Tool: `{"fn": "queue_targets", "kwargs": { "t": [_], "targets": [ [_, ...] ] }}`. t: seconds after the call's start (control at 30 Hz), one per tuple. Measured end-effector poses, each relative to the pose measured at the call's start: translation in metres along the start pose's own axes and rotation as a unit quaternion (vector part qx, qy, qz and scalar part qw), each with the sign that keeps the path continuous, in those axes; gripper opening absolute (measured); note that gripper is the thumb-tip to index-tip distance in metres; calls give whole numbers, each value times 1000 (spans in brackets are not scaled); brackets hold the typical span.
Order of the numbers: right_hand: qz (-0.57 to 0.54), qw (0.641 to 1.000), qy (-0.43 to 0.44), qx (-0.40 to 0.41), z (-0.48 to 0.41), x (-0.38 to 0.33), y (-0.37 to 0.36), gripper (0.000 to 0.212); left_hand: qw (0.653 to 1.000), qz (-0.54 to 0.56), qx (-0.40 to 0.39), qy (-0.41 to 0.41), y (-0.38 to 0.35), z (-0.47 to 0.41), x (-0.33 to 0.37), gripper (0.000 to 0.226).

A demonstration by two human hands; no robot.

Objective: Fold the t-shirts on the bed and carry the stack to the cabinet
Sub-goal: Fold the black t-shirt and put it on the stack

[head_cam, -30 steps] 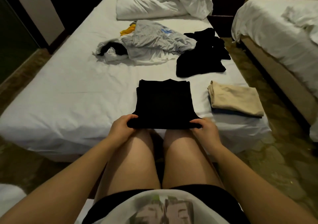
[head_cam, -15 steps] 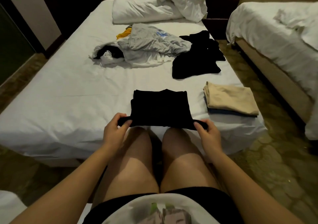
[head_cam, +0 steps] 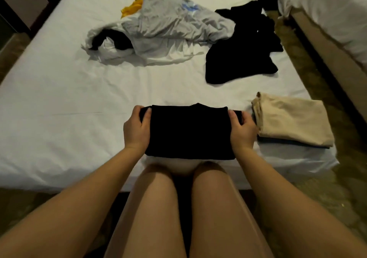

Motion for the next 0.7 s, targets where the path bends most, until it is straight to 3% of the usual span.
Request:
{"fn": "queue_targets", "kwargs": {
  "t": [0.23,0.7],
  "targets": [
    [134,990,-45,-22,-59,22,-44,25,996,-56,-44,58,-44,-49,-47,34],
    [154,985,-75,0,-72,31,-49,26,991,-73,-39,109,-63,-61,-69,33]
  ]
}}
Point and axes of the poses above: each hand's wrist, its own z-axis away from the middle knuckle, its own y-axis out of the back of the hand, x = y × z, the point moved 10 cm from there along -z, towards the middle knuckle, and after that the axes turned 9 degrees about -y, right-handed, at the moved point
